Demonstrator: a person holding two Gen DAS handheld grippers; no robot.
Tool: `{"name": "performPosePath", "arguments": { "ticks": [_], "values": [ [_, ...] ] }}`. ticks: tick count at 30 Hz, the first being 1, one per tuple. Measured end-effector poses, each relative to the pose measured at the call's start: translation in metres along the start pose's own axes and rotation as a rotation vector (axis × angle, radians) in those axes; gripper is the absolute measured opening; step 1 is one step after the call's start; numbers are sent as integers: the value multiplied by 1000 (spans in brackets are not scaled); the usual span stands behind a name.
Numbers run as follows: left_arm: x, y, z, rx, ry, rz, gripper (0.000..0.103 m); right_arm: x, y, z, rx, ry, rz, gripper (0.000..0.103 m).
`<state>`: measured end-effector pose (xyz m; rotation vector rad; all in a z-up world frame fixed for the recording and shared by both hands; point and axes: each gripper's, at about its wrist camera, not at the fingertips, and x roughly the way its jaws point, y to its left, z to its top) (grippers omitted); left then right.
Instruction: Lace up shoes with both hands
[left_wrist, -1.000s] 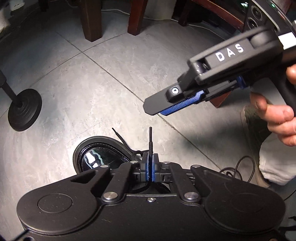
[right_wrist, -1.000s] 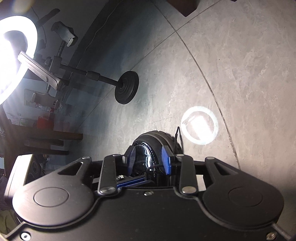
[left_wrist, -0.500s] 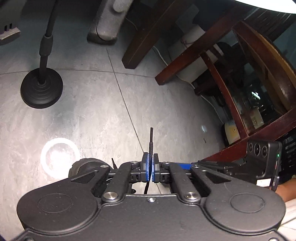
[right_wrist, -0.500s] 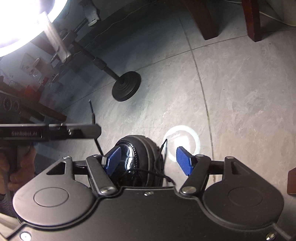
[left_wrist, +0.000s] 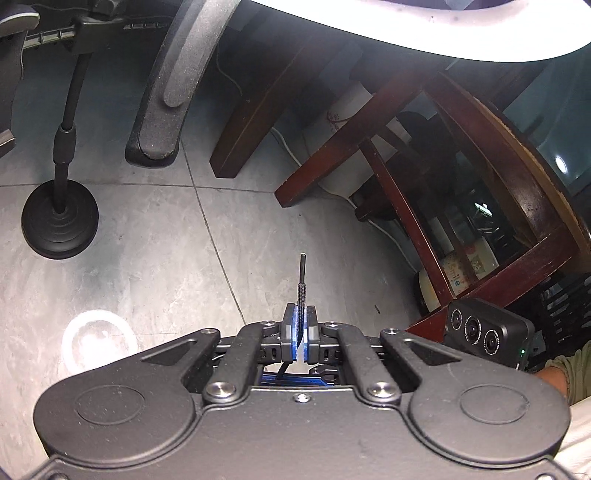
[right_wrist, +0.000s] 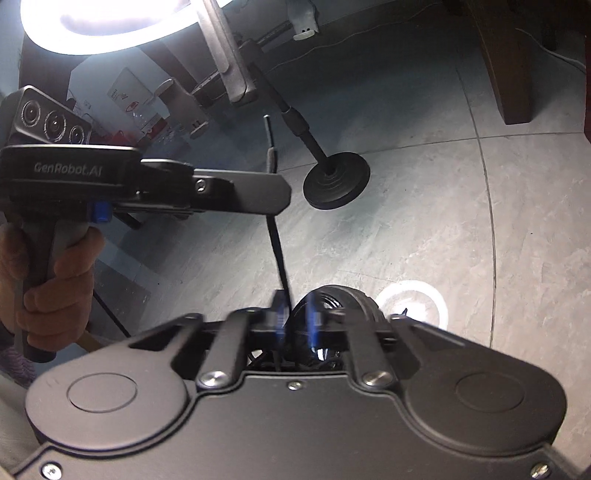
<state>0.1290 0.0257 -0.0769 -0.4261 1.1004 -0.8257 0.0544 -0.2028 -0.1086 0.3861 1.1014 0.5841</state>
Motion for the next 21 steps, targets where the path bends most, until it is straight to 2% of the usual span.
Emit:
{"name": "performPosePath", "arguments": {
  "ticks": [6, 10, 11, 13, 14, 15, 16, 18, 20, 21],
  "values": [
    [-7, -8, 5, 39, -31, -23, 3, -16, 8, 0, -52, -88, -22, 3],
    [-9, -4, 4, 52, -6, 36, 5, -25, 2, 9, -27, -138, -62, 3],
    [-10, -1, 1, 56, 5, 39, 8, -28, -1, 11, -22, -149, -71, 3],
    [-11, 5, -5, 65, 38, 67, 22, -34, -7, 14, 5, -173, -83, 3],
    [-11, 7, -8, 78, 55, 94, 41, -36, -10, 15, 14, -181, -89, 3],
    [-11, 9, -13, 97, 64, 126, 66, -37, -14, 15, 30, -184, -96, 3],
    [-12, 9, -23, 127, 69, 167, 73, -38, -19, 16, 48, -188, -103, 3],
    [-10, 9, -38, 191, 100, 217, 75, -35, -33, 16, 129, -170, -124, 3],
    [1, 4, -56, 286, 193, 271, 75, -31, -45, 14, 199, -127, -145, 3],
    [8, 2, -64, 336, 236, 301, 75, -28, -54, 10, 256, -76, -160, 3]
  ]
}}
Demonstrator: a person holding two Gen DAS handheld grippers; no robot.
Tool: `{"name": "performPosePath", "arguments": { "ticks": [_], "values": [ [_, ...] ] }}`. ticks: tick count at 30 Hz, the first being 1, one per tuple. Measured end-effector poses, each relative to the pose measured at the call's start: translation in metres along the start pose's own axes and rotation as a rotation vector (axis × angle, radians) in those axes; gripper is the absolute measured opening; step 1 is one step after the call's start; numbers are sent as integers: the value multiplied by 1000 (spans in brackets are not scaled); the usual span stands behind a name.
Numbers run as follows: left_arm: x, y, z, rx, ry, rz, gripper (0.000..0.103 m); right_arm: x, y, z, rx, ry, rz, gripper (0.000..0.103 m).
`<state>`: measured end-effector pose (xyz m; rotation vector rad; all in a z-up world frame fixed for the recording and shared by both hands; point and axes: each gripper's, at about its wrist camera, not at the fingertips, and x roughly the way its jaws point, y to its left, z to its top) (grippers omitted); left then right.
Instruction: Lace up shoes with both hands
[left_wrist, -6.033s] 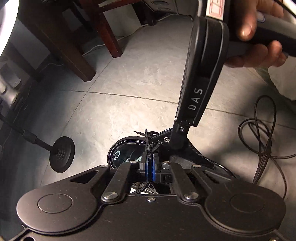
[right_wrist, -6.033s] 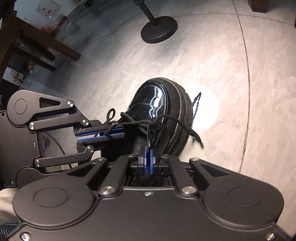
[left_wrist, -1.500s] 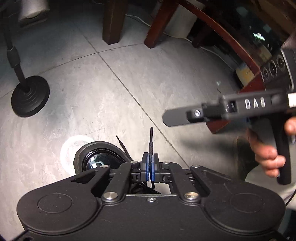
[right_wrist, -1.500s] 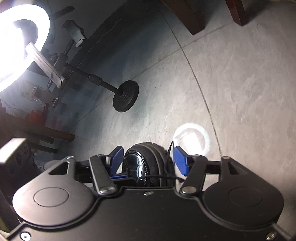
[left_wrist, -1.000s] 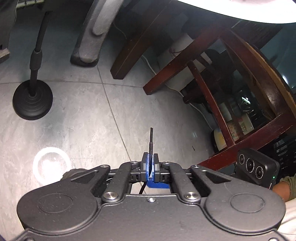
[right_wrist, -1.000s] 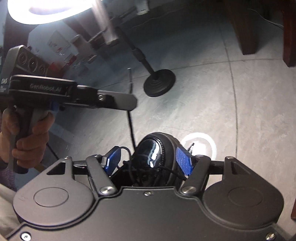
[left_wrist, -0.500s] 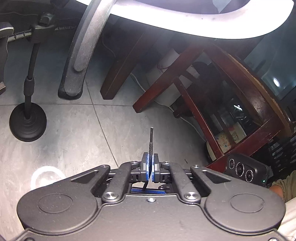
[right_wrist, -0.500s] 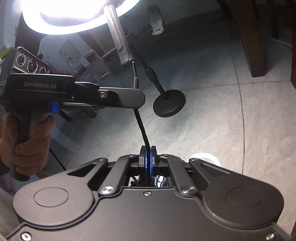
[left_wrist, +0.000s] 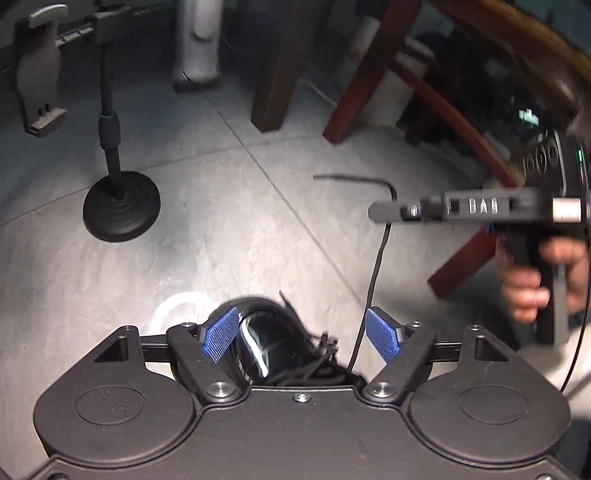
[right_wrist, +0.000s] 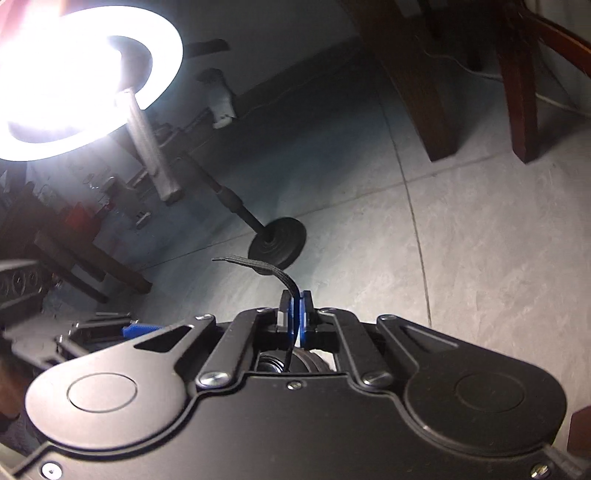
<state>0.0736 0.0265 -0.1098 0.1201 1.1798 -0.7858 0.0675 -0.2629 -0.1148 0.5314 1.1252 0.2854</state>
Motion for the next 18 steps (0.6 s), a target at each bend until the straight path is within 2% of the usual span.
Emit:
{"name": "performPosePath", "arguments": {
  "ticks": [2, 4, 5, 6, 7, 8, 10, 12, 13, 14, 15, 16, 18],
  "values": [
    [11, -9, -9, 76, 56, 49, 75, 17, -18, -10, 79, 184, -62, 5],
    [19, -14, -16, 122, 96, 76, 75, 30, -41, -27, 182, 306, -154, 6],
    [20, -15, -19, 129, 100, 80, 75, 36, -53, -35, 236, 355, -198, 15],
    [20, -14, -20, 128, 103, 78, 75, 46, -69, -46, 306, 451, -259, 19],
    [21, -14, -20, 127, 107, 74, 75, 57, -86, -56, 375, 543, -318, 21],
    [21, -13, -20, 127, 108, 74, 75, 59, -95, -61, 432, 580, -355, 21],
    [21, -11, -19, 129, 105, 82, 75, 57, -97, -57, 430, 583, -351, 21],
    [23, -10, -18, 123, 108, 90, 75, 49, -87, -44, 382, 495, -302, 29],
    [23, -9, -17, 119, 110, 93, 75, 45, -81, -36, 357, 438, -267, 42],
    [23, -9, -16, 119, 110, 92, 75, 44, -78, -32, 359, 415, -240, 65],
    [23, -10, -15, 120, 109, 91, 75, 46, -73, -29, 366, 384, -193, 74],
    [22, -11, -14, 122, 106, 87, 75, 49, -68, -25, 370, 356, -148, 76],
    [21, -13, -13, 125, 102, 82, 75, 62, -56, -21, 300, 348, -124, 76]
  ]
}}
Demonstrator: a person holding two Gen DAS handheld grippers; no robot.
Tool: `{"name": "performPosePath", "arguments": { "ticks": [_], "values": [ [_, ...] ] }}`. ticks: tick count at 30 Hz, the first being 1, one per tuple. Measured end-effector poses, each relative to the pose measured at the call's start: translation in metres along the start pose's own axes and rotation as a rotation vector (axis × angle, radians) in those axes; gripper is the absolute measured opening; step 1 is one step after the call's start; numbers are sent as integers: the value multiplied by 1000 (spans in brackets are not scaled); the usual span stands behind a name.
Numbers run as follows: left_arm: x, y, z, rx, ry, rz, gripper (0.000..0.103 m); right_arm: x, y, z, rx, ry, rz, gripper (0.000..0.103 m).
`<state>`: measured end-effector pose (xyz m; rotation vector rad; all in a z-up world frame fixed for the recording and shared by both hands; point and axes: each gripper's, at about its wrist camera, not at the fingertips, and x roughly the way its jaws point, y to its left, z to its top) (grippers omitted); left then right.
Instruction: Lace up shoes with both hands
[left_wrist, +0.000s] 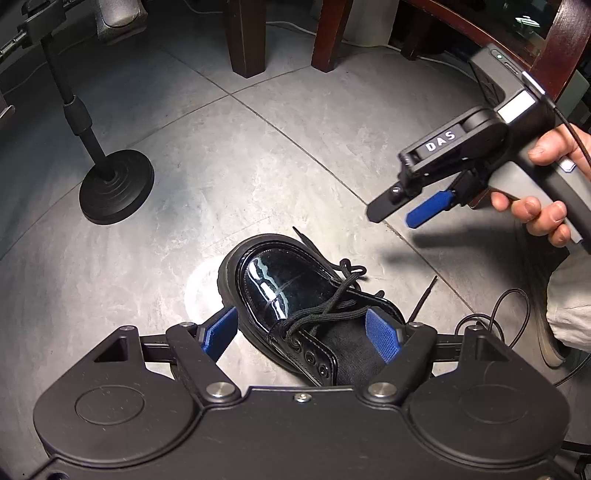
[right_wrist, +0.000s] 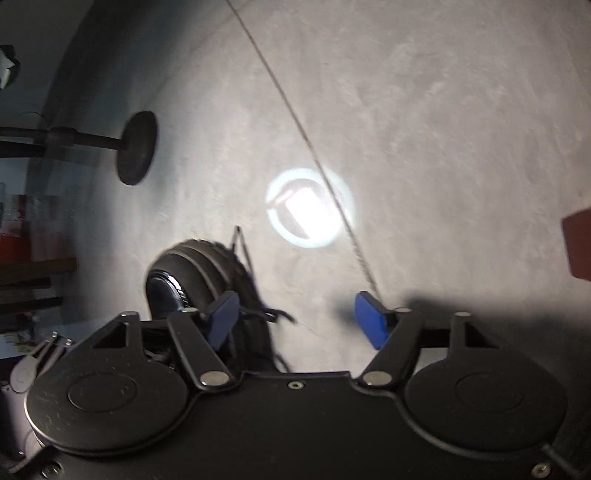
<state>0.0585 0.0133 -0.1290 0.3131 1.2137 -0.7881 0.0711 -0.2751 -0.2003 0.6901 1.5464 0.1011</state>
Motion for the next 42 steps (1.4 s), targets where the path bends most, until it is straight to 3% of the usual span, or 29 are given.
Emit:
{"name": "performPosePath", "arguments": {
  "ticks": [4, 10, 14, 17, 18, 21, 22, 25, 26, 28, 29, 33, 35, 39, 42],
  "values": [
    [2, -1, 1, 4, 6, 3, 75, 24, 45, -4, -349, -37, -165, 76],
    [2, -1, 0, 5, 8, 11, 75, 40, 70, -4, -555, -22, -103, 75],
    [3, -3, 0, 11, 12, 16, 75, 49, 53, 13, -482, 48, 1, 77],
    [5, -3, 2, 11, 16, 25, 75, 54, 30, 30, -252, 72, 67, 75],
    [6, -3, 3, 7, 17, 26, 75, 58, 30, 31, -237, 73, 58, 72],
    [6, -3, 5, 2, 18, 27, 75, 66, 34, 33, -190, 74, 53, 55],
    [6, -3, 5, 1, 17, 28, 75, 69, 35, 33, -177, 80, 42, 43],
    [5, -5, 5, 2, 16, 26, 75, 80, 40, 35, -149, 93, 32, 34],
    [5, -5, 5, 3, 16, 24, 75, 81, 41, 35, -148, 93, 41, 19],
    [5, -6, 5, 2, 19, 23, 75, 83, 42, 34, -150, 78, 69, 3],
    [5, -6, 4, 3, 20, 23, 75, 84, 44, 32, -167, 64, 31, 3],
    [2, 0, 5, -30, 5, 10, 75, 65, 41, 29, -171, 10, 38, 3],
    [-3, 11, 7, -113, -33, -41, 75, 47, 45, 27, -206, -36, 76, 3],
    [-7, 36, 12, -348, -125, -115, 75, 3, 56, 18, -250, -168, 304, 3],
    [-8, 46, 18, -466, -214, -168, 75, -13, 74, 10, -317, -209, 394, 3]
  ]
}}
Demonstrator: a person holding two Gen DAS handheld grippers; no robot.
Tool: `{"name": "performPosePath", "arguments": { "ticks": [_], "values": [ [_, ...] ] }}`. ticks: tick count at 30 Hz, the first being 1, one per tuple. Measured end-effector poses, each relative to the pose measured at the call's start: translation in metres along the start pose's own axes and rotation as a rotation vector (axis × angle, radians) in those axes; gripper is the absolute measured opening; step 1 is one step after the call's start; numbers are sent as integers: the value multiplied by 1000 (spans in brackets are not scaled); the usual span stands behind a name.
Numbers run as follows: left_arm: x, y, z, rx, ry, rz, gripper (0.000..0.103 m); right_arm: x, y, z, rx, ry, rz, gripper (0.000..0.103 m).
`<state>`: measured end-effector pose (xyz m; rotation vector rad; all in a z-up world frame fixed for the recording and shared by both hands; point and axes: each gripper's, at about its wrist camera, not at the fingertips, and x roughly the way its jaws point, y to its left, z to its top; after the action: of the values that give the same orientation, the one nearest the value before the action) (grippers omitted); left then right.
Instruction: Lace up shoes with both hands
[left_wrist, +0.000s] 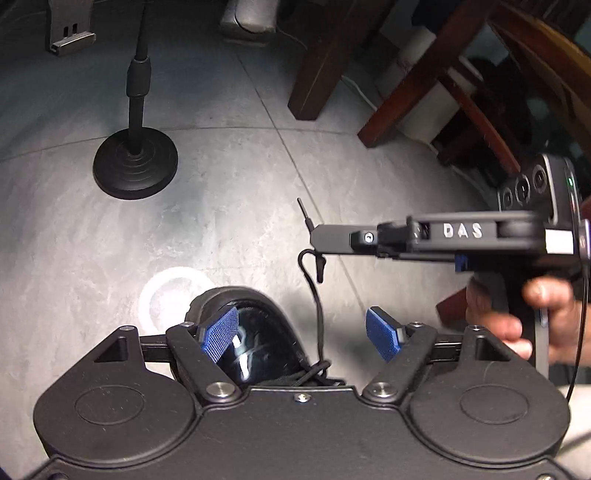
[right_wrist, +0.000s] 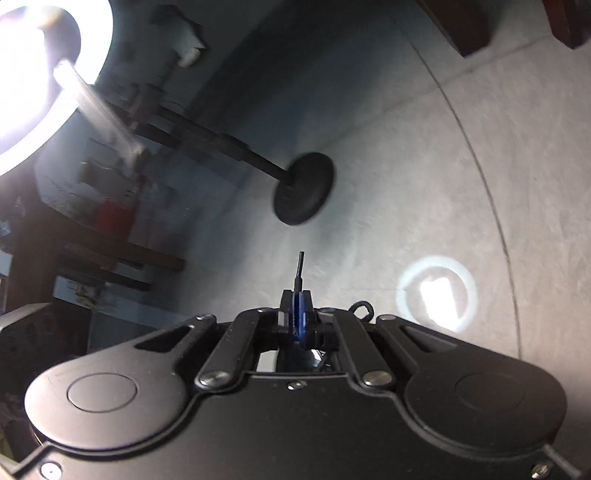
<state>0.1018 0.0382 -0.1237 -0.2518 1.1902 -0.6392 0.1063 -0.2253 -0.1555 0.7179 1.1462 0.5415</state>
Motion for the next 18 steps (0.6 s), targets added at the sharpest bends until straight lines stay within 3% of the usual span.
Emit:
{"name": "performPosePath", "arguments": {
  "ticks": [4, 6, 8, 15, 16, 18],
  "values": [
    [-7, -7, 9, 29, -110, -57, 73, -3, 19, 4, -10, -12, 99, 3],
    [-12, -14, 7, 83, -161, -62, 58, -6, 21, 9, -8, -22, 129, 3],
    [-18, -18, 6, 117, -191, -72, 56, -9, 22, 13, -6, -10, 156, 3],
    [-27, 2, 10, -15, -193, -130, 50, -17, 31, 18, -35, 8, 239, 3],
    [-28, 4, 10, -21, -193, -133, 44, -18, 33, 18, -46, 8, 243, 3],
    [-30, 6, 11, -12, -189, -139, 15, -18, 35, 18, -61, 11, 240, 3]
  ]
}}
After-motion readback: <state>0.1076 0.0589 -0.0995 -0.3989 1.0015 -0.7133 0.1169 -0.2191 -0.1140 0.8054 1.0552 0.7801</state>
